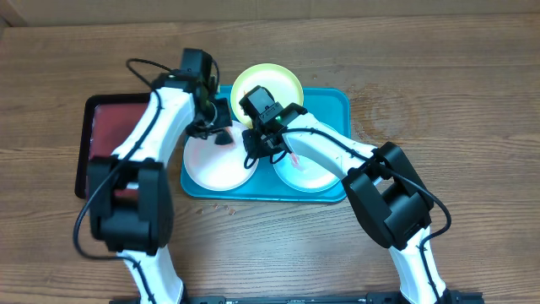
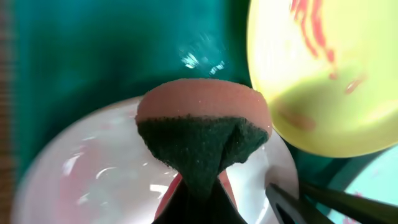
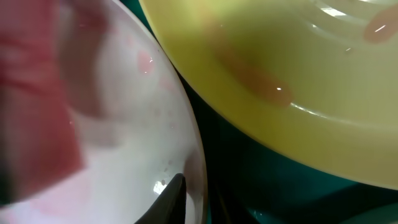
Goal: Clean dirty plates on tray and stack at the side
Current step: 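Scrub the white plate with the sponge in the left gripper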
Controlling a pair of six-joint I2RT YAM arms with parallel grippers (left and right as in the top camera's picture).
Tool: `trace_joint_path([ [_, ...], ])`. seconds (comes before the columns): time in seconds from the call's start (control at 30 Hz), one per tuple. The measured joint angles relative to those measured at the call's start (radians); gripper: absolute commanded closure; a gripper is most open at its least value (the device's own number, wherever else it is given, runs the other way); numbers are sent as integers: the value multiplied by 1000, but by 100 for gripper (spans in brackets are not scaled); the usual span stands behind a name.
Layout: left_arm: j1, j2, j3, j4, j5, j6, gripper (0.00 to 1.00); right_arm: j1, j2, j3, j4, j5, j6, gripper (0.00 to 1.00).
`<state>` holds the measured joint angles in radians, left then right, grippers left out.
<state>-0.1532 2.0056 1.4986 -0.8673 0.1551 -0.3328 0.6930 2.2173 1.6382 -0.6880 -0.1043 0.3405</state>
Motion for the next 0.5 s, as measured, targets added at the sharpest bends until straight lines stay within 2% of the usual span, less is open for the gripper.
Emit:
trace_joint_path([
  [0.13,-16,89,0,13,23,0,96,0,1,0,-1,0,0,84],
  [0.27,-16,98,12,-15,-10,-2,96,0,2,0,-2,0,0,85],
  [0.5,-8,97,27,-167,-301,-76,96,0,2,0,-4,-2,0,85],
])
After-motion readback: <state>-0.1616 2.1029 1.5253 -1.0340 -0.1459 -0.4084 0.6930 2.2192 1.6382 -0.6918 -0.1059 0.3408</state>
